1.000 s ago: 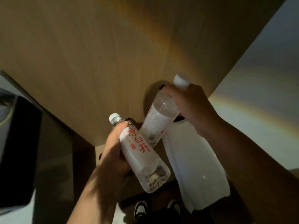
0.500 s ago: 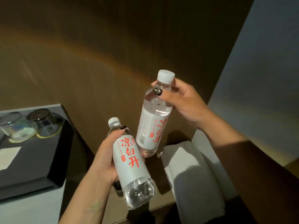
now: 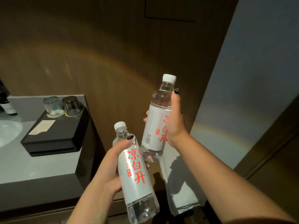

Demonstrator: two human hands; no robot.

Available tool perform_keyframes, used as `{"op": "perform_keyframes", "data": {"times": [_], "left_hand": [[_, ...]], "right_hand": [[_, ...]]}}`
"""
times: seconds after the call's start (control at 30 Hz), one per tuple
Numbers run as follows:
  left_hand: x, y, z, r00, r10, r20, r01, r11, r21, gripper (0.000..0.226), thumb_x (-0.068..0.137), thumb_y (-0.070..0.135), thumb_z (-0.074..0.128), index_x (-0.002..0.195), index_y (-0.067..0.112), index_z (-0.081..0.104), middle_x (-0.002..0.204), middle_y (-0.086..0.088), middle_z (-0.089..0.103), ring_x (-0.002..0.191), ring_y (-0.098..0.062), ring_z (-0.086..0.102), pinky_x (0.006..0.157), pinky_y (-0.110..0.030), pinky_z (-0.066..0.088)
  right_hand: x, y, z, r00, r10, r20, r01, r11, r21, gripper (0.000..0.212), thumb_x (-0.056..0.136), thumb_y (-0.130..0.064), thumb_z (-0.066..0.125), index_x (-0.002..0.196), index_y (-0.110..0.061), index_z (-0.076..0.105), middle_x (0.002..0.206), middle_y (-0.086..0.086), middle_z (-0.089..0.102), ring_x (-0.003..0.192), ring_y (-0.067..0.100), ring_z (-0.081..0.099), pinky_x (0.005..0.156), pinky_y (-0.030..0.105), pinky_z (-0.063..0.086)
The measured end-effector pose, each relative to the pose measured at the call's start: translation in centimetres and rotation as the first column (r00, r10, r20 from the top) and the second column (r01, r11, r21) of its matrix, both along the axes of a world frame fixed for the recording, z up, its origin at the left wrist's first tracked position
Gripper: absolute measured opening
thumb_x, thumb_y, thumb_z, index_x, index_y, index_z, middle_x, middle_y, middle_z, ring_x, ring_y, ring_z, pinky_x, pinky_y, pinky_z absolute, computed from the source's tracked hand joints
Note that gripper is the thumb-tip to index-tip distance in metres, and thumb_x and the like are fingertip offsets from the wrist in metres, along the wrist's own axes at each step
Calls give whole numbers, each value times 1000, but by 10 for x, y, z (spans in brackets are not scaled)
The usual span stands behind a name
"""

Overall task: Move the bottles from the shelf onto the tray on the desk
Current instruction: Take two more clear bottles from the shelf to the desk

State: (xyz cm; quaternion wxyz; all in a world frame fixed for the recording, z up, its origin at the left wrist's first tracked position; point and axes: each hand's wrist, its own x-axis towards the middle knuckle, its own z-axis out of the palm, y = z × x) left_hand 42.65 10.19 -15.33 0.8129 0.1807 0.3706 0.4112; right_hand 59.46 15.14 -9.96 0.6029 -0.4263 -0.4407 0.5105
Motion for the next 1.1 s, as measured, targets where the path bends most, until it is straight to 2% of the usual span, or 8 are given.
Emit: {"op": "perform_keyframes", "data": {"times": [0.13,0.23,0.33,0.43,0.5,0.67,0.87,1.1], "left_hand": [[-19,-24,2,999,48,-18,-47,998,41,47,67,24,73,109,8,58,88,-20,67,77,-33,66,90,-52,48],[-51,-28,8,996,79,-47,-75,993,94,41,64,20,75,99,4,61,89,-20,70,74,-30,68,77,-44,56],[-95,-30,15,984,164,-70,-154,980,127,38,65,23,74,96,6,62,83,-16,70,73,-27,69,66,-37,57],[-146,-36,21,963,260,-73,-244,954,175,35,66,27,70,94,8,63,78,-14,71,69,-25,70,69,-37,56],[-184,-43,25,949,308,-75,-287,935,209,34,67,28,70,93,8,62,78,-13,70,69,-24,69,72,-38,55],[-285,-69,32,919,373,-130,-327,903,280,29,67,24,69,91,9,62,77,-12,69,71,-24,67,67,-35,55],[-405,-103,36,871,450,-200,-375,869,321,40,60,22,77,93,9,59,76,-14,69,68,-24,67,67,-35,55],[-508,-125,36,766,593,-249,-513,797,320,38,62,24,71,94,8,62,76,-13,70,73,-25,69,73,-38,54]], "right_hand": [[-8,-20,10,984,-161,-71,150,980,-133,66,89,-70,33,91,-11,62,76,10,68,66,23,68,69,36,56],[-20,-27,21,981,-194,14,191,946,-264,73,75,-79,42,96,-11,63,84,12,69,75,28,69,83,46,56],[-45,-33,23,987,-100,129,136,941,-310,78,68,-80,45,99,-10,63,90,16,68,80,30,68,89,50,52],[-88,-41,19,973,19,230,54,950,-308,76,79,-75,42,106,-6,62,87,15,69,77,28,68,79,39,54],[-129,-47,15,967,78,244,-4,957,-290,70,84,-69,43,103,-5,62,81,14,67,72,27,67,72,36,52],[-244,-62,2,943,170,285,-93,959,-266,59,83,-68,44,80,-12,61,71,10,64,65,25,63,69,37,49],[-378,-79,-7,913,287,290,-216,943,-254,62,87,-65,41,85,-7,61,71,14,66,66,28,63,68,36,48],[-501,-78,-19,857,438,273,-367,889,-273,84,63,-81,42,85,-4,66,79,24,63,68,32,60,68,38,46]]}}
